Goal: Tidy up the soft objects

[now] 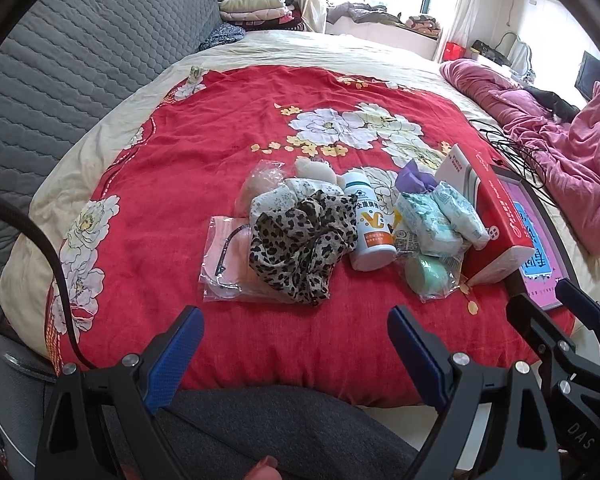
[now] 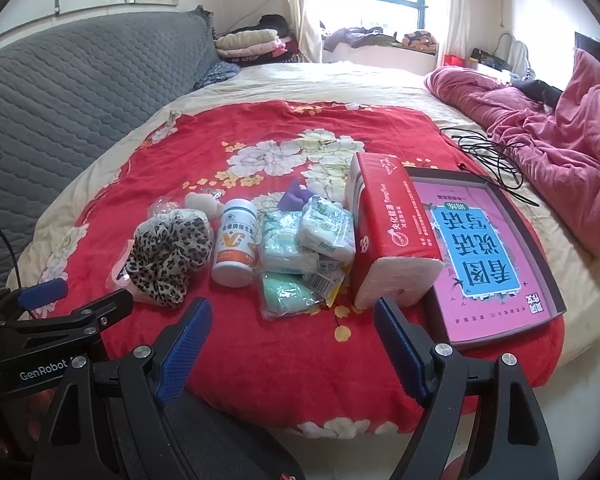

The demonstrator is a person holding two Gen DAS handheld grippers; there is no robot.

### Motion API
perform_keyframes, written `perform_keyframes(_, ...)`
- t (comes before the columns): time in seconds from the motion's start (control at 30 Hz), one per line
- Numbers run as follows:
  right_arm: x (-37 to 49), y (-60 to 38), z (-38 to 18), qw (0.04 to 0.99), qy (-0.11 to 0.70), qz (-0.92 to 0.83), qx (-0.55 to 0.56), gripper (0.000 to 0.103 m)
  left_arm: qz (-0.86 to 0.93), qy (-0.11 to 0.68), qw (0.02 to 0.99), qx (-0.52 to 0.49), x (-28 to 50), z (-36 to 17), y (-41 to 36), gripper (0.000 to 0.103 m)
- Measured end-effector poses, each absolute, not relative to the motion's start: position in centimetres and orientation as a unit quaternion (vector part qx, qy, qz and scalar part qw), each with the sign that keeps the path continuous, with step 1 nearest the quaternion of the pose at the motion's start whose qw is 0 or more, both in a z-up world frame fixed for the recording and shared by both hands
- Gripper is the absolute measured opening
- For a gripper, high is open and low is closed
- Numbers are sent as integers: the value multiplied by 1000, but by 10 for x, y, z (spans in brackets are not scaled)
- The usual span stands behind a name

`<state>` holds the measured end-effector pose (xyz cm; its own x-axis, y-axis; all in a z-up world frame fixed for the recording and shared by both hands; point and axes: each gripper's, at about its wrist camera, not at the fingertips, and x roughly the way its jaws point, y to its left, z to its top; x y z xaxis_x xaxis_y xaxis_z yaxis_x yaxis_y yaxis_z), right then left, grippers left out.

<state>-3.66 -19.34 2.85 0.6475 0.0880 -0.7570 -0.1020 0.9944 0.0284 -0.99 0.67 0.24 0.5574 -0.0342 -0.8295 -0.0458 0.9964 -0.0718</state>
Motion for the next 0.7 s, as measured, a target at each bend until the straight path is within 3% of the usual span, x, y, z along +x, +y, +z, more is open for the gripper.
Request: perform_keyframes(0.7,-35,-196,24,905,422,54,-8,84,5,464,885,-43,-10,3,10,93)
